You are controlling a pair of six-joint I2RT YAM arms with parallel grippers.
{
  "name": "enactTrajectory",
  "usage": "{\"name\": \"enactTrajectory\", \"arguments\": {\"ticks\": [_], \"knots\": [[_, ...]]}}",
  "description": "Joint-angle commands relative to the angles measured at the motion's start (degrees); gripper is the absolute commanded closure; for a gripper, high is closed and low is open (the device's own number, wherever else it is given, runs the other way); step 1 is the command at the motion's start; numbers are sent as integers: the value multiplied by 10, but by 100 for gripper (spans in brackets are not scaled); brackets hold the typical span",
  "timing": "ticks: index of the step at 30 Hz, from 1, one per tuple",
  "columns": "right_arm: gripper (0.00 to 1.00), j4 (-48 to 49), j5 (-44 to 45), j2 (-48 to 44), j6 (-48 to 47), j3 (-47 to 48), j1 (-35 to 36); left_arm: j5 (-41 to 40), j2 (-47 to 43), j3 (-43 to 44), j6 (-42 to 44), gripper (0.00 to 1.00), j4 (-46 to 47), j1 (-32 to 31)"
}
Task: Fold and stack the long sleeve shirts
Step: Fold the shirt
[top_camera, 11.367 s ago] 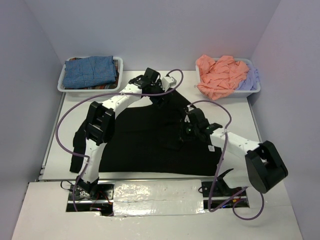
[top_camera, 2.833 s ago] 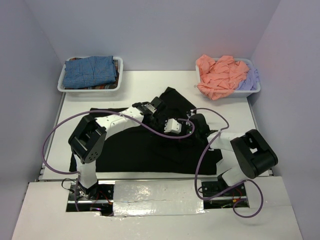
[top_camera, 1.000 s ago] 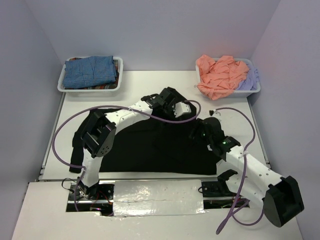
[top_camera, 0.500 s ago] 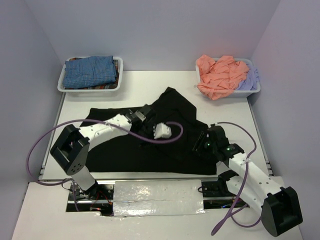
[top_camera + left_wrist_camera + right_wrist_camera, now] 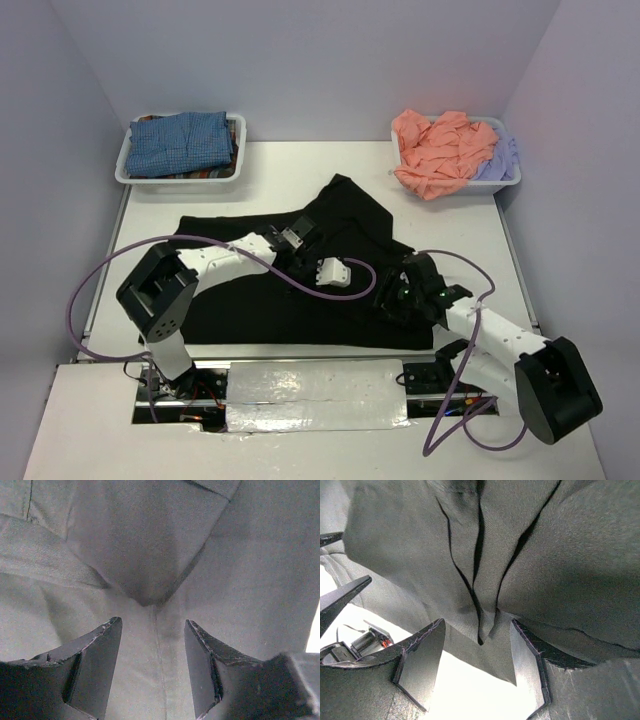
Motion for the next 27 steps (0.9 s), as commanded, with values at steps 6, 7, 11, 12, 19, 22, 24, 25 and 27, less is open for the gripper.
{"name": "enactTrajectory", "arguments": {"ticks": [6,7,11,12,19,22,24,25,27], "knots": [[38,86,-20,55,6,2,20,54,16,14,-17,35,32,-15],[38,91,-19,55,6,3,21,57,16,17,-17,35,33,-15],[40,100,-9,83,8,8,25,73,32,29,-45,35,38,-15],[41,103,-9,84,10,6,25,71,33,24,-46,35,40,-15],[66,91,13,47,6,2,25,40,35,11,-57,62,68,-15],[76,65,34,33,-6,11,25,44,36,17,-57,75,65,-15],[84,58,41,31,-12,16,25,47,38,21,-61,84,62,-15],[85,62,39,32,-13,16,25,47,39,23,-62,87,62,-15],[89,79,30,36,-9,10,25,54,39,24,-64,95,59,-15]]}}
